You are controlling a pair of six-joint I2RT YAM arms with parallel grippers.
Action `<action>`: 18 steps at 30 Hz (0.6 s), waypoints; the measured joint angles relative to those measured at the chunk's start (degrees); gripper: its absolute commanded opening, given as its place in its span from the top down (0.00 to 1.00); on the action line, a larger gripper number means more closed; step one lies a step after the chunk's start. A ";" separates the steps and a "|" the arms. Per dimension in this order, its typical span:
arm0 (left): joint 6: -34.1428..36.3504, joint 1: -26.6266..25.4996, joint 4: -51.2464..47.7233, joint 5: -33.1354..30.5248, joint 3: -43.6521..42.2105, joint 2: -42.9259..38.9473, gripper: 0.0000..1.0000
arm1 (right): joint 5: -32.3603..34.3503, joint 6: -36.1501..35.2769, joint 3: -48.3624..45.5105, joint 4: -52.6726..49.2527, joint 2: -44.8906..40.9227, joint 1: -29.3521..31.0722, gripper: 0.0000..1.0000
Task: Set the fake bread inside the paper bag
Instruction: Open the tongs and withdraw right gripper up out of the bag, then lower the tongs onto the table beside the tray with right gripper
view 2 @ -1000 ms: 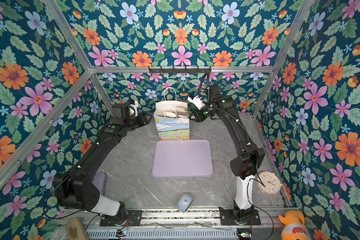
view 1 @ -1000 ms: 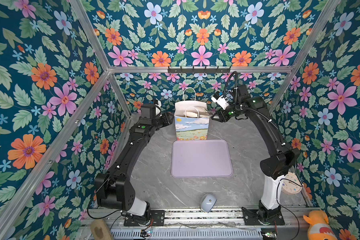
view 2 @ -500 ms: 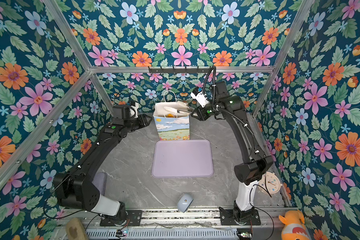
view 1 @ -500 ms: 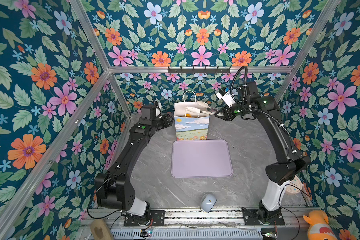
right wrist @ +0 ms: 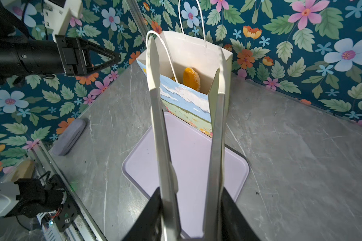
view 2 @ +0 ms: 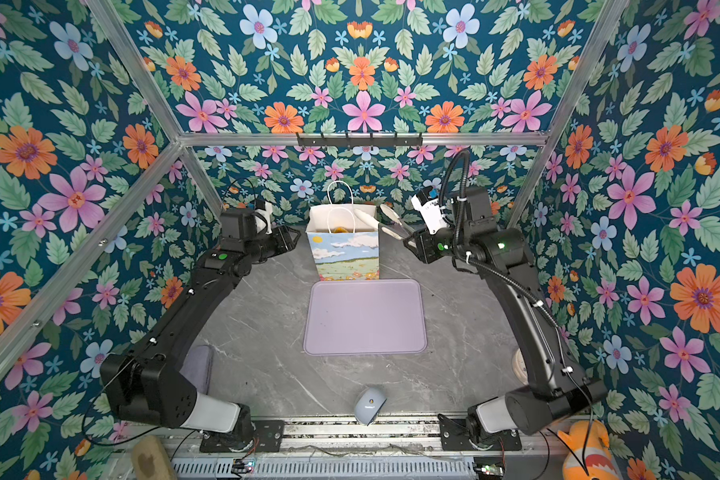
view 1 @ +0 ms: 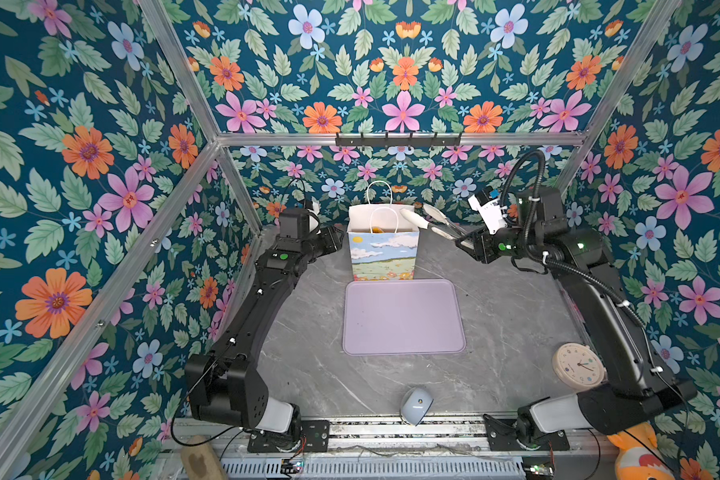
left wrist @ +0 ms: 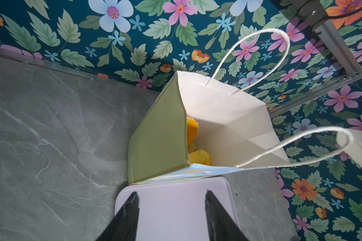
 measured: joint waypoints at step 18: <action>-0.02 0.07 2.38 -0.13 -3.96 -0.74 0.48 | 17.46 8.20 -31.26 9.49 -15.76 -0.15 0.63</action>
